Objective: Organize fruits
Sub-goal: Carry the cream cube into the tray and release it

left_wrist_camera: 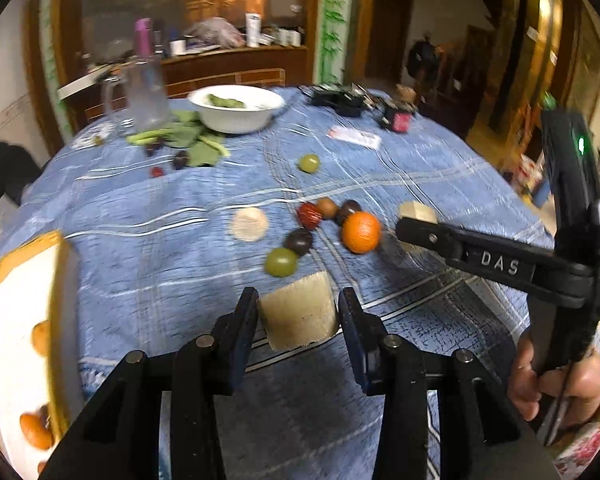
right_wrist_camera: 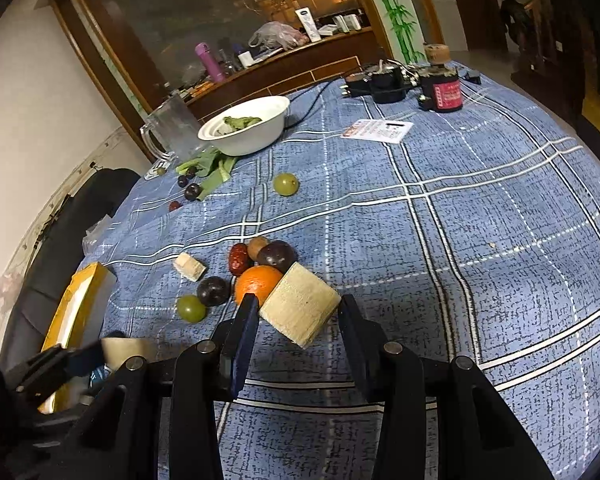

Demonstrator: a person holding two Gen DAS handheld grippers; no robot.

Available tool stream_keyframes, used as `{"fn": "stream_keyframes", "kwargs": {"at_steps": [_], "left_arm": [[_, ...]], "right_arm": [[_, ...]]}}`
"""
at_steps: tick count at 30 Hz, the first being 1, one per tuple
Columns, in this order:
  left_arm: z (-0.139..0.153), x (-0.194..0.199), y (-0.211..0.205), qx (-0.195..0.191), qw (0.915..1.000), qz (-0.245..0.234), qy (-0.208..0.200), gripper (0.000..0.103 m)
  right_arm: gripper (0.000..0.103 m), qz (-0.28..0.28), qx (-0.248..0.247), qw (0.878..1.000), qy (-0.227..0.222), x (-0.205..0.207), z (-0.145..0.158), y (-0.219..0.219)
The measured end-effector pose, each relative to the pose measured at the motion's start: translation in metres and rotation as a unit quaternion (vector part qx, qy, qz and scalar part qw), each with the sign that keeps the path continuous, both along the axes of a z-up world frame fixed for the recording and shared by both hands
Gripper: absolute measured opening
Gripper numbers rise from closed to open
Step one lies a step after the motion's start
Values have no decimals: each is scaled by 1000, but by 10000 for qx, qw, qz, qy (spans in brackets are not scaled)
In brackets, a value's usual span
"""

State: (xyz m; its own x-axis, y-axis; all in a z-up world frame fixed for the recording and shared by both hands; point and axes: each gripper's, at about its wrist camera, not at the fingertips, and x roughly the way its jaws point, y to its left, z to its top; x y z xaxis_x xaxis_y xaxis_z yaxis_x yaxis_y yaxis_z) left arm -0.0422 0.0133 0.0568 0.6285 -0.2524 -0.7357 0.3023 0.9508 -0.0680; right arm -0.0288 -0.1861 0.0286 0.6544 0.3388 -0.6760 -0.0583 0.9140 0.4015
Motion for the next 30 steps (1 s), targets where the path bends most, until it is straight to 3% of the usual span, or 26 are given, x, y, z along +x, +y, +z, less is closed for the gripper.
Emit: {"fn": "stream_keyframes", "kwargs": {"at_steps": [3,7,10,13,19,22,30], "left_arm": [[9,-5,22,-191,9992,339,9,40],[25,-19,56,-86,9971,722,-209,40],[36,-36,98,-213,9938,1037,-340,40],[40,-54,151,-70,9870,1546,-433,40],[32,-84,245,-6,9636,2643,-408,40],[25,-93,273,-137,9565,2895,-346,40],[10,-92,285,-276,9563,2895,-289,40]], "right_arm": [[44,33,-162,9998,-129,-3,3,5],[44,68,-509,9984,-257,-8,7,17],[44,86,-543,9983,-212,-13,11,24],[44,234,-475,9984,-215,-27,19,39],[44,970,-524,9933,-349,-52,43,105],[44,1400,-471,9884,-364,-56,49,149],[45,2401,-644,9682,-291,-60,48,268]]}}
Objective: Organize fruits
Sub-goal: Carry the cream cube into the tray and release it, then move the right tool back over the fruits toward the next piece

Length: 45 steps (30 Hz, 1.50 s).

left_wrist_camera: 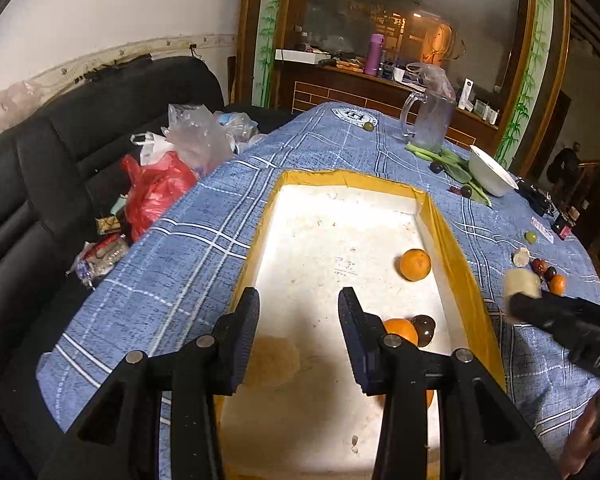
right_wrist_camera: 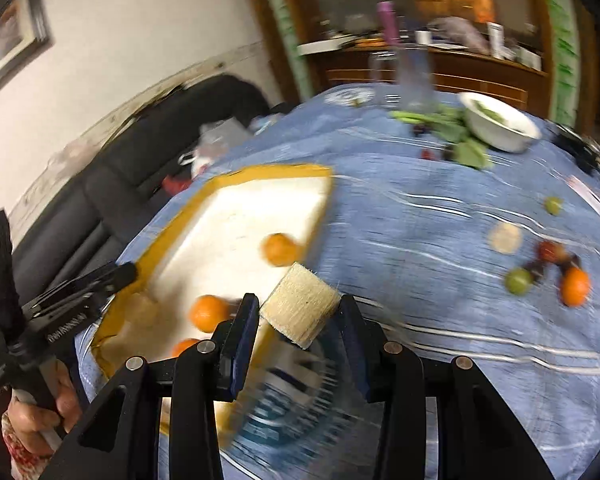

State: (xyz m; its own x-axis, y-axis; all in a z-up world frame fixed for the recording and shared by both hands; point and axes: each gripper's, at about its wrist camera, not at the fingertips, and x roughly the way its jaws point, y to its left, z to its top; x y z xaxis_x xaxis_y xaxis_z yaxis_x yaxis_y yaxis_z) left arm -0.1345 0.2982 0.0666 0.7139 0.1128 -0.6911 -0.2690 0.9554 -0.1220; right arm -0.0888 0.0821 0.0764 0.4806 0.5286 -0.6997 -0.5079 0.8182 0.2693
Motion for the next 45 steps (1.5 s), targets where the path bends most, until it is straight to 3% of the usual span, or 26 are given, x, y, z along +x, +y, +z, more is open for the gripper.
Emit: {"fn": "stream_keyframes", "kwargs": {"at_steps": [8,11,12,16,23,34,45], "left_arm": [[-4,-2,16,-484,9987,131,-54,41],[2,-9,23,-638,9976,197,-159,55],[5,-10,26,-674,9973,224,-206,60],[13,-18,33,-784,9960,293,-319,67],[18,-21,27,-713,9967,280,-277,68],[39,-30,-31,113,9994,-14,-317,68],[70,-55,-94,791,9939,-409,-649,74]], "right_arm": [[45,458,-503,9976,122,15,-21,71],[46,522,-614,9965,199,24,-29,85],[46,524,-627,9964,233,27,-30,86],[61,521,-564,9967,246,32,-29,92],[65,334,-421,9985,45,21,-8,75],[76,-344,-253,9989,-210,-22,9,2],[79,-976,-158,9940,-472,-63,18,-65]]}}
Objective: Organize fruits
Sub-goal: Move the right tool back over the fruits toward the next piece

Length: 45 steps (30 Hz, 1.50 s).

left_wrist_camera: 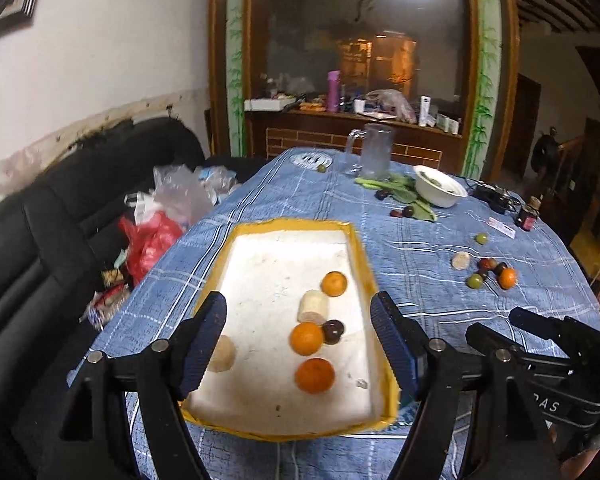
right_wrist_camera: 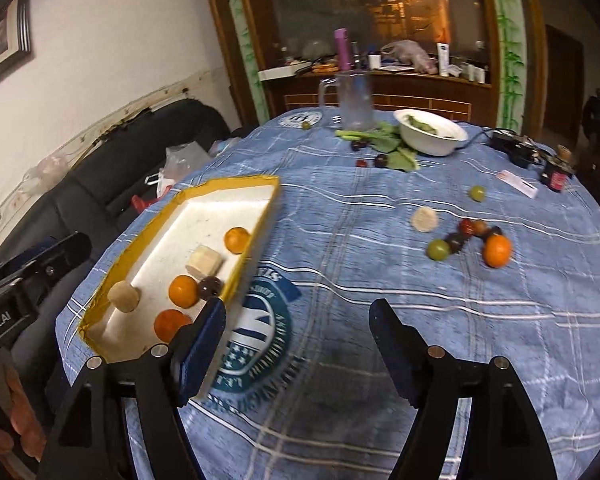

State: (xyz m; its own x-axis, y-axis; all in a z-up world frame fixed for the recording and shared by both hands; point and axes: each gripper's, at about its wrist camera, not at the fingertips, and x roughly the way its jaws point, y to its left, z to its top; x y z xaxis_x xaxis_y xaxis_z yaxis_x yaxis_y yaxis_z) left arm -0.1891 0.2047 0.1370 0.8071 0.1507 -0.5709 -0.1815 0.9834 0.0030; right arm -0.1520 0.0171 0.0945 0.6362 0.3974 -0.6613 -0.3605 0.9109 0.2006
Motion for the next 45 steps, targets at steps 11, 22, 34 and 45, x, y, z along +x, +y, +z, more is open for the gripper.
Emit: {"fn": "stream_keyframes", "kwargs": {"at_steps": [11,22,34,45], "left_arm": [[17,-13,-46,361,9986,-359,-146,80],[9,-10,-73,354,9965,-755,37,80],[-23,21,-79,-737,9875,-1182,743,80],[-22,69,-102,-737,9836,-1411,853,80]], "right_arm": [[82,-319,179,9992,-176,-23,8,-45],[83,-791,288,9964,-73,-26,-3,-99],[83,-1398,-8,9900,184,-6,-20,-162],[82,-1399,-20,9891,455,72,-30,-166]]}}
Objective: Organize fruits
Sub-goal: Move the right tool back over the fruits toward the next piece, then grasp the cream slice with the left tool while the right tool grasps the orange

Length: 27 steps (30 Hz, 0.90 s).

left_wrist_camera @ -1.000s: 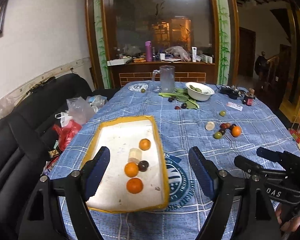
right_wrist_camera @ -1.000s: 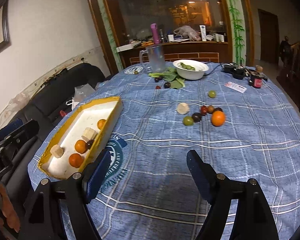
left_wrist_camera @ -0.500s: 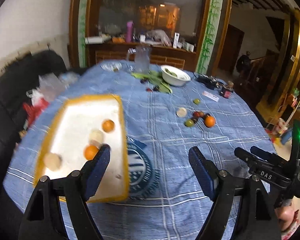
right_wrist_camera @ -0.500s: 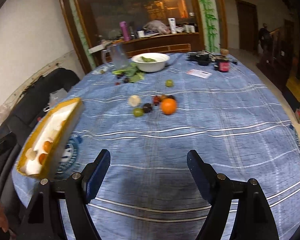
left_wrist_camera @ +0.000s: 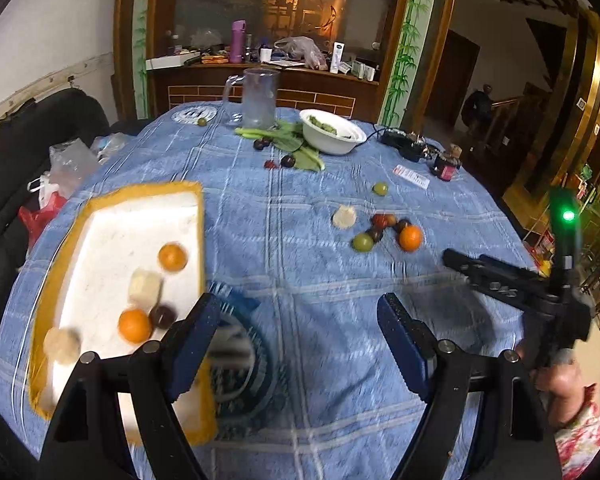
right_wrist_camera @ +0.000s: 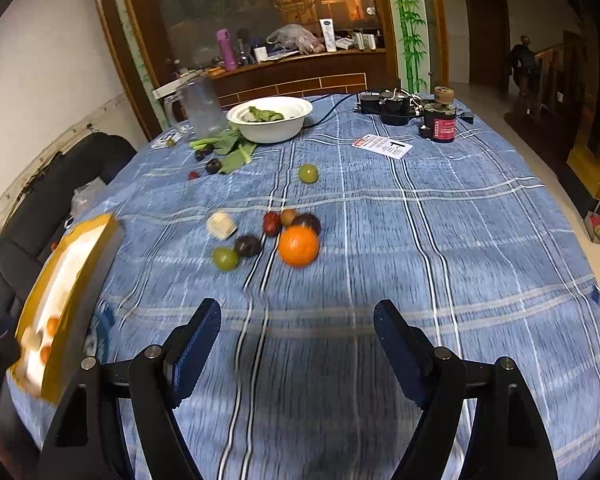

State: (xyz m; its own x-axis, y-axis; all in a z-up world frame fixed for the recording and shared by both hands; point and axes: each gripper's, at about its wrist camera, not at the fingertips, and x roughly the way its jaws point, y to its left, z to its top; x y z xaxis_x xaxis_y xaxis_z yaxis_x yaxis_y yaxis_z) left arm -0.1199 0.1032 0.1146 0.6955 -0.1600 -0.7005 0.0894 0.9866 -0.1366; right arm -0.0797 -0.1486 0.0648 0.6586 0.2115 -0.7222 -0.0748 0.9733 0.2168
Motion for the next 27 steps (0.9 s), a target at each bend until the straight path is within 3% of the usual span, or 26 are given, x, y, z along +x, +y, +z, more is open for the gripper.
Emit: {"fn": "stream_keyframes", "kwargs": {"at_steps": [6,9,16,24,27], "left_arm": [[3,77,-19,-243,9994,-163,163,79],[-12,117,-30,-374,9977,-217,513,52],[-56,185,-57,-692,9922,-295,993,51],[-105,212,-85,12,9901,-379,1354,51],[-105,207,-94,308,9917,-460,1162,32]], "right_arm": [[81,-152,242,9995,163,53,-16,-2],[75,-174,365,9989,235,67,-25,-4],[70,2,457,9987,210,75,-40,0],[48,280,454,9982,284,83,-49,10],[40,266,474,9981,303,86,-51,8]]}}
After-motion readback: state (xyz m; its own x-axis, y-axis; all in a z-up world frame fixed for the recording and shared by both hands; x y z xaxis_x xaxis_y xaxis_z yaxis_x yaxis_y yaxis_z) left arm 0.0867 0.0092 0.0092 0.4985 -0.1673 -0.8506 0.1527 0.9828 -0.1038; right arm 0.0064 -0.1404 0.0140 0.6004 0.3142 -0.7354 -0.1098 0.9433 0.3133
